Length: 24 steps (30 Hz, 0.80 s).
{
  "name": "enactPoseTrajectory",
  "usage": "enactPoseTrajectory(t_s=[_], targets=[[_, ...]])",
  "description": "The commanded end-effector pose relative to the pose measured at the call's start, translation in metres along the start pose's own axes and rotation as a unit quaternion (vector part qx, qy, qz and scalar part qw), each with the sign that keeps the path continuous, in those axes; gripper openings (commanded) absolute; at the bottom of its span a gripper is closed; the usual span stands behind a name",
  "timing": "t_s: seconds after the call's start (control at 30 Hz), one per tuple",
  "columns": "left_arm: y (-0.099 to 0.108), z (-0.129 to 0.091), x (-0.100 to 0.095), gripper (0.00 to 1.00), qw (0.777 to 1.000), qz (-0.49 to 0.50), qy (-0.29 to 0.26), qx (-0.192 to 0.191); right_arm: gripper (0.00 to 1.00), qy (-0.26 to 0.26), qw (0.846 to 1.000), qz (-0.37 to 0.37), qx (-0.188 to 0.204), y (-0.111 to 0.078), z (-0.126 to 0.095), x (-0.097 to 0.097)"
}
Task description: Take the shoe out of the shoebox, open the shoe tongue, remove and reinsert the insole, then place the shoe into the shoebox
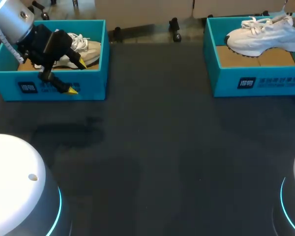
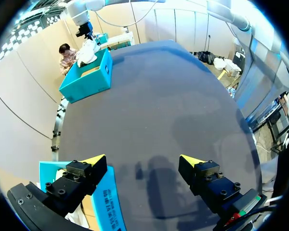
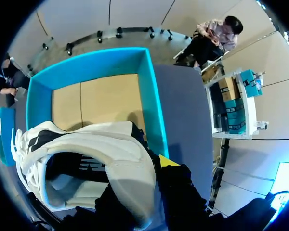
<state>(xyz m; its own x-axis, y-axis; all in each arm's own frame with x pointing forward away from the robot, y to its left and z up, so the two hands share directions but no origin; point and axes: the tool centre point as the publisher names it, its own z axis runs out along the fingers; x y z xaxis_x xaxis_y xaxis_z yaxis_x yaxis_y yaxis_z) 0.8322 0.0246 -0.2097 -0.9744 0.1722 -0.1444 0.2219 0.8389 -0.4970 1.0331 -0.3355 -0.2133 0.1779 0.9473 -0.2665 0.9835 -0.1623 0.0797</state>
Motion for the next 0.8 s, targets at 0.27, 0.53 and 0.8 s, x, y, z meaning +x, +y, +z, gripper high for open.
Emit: enactPoseTrajectory(t_s=[0.27, 0.53, 0.8], targets=[[0.0, 0.0, -0.001, 1.0, 1.0, 0.0, 0.002, -0.001, 0.0, 0.002, 1.0, 0.014, 0.001, 0.016, 0.024, 0.003], [0.0, 0.0, -0.001, 1.0, 1.0, 0.0, 0.002, -0.001, 0.0, 0.003, 0.999, 0.036, 0.004, 0.023, 0.04, 0.003], [0.0, 0.0, -0.001, 1.0, 1.0, 0.0, 0.002, -0.001, 0.0, -0.003, 0.999, 0.045, 0.009, 0.028, 0.056, 0.004]])
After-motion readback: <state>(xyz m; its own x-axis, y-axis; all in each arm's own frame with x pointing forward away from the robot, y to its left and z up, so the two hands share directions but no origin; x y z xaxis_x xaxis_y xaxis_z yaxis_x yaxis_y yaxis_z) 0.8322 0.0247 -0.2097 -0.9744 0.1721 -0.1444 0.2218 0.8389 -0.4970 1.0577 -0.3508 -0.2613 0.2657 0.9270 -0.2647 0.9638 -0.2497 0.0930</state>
